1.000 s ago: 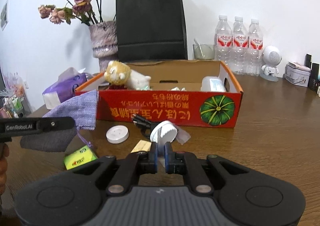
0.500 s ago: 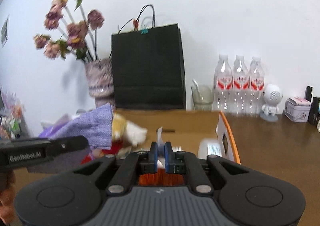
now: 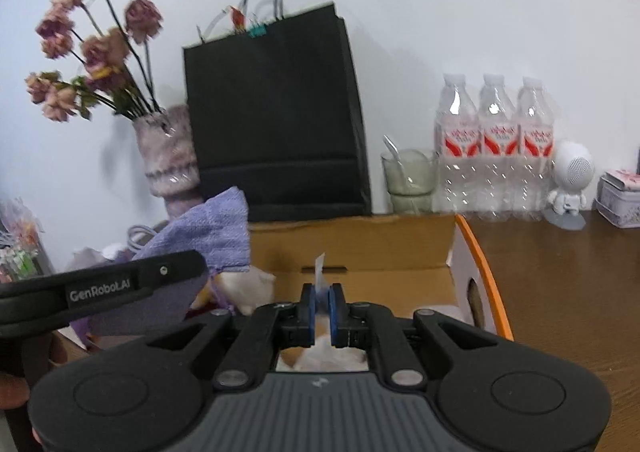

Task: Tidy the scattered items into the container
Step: 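Carry the pouch and white item into the box and open both tools, then move both tools back from the box toward the remaining items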

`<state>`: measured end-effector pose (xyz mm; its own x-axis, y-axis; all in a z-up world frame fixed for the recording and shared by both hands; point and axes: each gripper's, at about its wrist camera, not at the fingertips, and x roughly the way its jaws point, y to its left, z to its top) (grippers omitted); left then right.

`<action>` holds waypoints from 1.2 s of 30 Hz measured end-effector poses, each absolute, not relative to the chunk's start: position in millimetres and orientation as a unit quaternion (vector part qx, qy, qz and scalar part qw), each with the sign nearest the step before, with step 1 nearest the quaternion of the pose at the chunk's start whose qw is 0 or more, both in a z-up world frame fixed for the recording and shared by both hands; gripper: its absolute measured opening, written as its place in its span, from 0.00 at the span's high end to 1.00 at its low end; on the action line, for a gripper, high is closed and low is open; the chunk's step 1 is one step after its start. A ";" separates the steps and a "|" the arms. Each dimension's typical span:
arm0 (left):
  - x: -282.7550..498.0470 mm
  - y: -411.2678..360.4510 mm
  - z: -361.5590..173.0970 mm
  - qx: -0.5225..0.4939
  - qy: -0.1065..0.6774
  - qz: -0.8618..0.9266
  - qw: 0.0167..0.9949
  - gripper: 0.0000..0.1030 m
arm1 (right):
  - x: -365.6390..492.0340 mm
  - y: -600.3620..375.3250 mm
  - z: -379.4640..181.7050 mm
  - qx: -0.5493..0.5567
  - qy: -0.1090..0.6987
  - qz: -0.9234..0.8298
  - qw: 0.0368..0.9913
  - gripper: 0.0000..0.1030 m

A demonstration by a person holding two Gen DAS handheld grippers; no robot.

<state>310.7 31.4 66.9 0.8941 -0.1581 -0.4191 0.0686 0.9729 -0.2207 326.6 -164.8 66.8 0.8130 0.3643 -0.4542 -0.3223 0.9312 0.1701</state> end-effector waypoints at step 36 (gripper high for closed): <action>304.5 25.8 69.8 -0.059 0.223 0.022 0.973 0.00 | 330.1 -176.7 71.5 0.032 0.266 0.136 0.954 0.00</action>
